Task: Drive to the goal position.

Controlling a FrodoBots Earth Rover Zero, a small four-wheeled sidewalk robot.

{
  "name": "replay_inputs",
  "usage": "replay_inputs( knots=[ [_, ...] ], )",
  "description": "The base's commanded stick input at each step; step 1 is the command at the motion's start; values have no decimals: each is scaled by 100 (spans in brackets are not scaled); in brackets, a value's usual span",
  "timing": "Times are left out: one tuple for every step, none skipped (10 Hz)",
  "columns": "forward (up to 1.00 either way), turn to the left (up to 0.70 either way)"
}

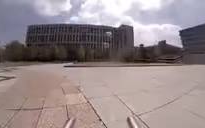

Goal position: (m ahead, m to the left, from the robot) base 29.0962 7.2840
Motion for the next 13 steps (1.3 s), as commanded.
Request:
replay_inputs(
  knots=[
    [70, 0],
    [70, 0],
    [70, 0],
    [70, 0],
    [70, 0],
    [70, 0],
    [70, 0],
    [70, 0],
    [70, 0],
    [70, 0],
    [70, 0],
    [70, 0],
    [70, 3]
  ],
)
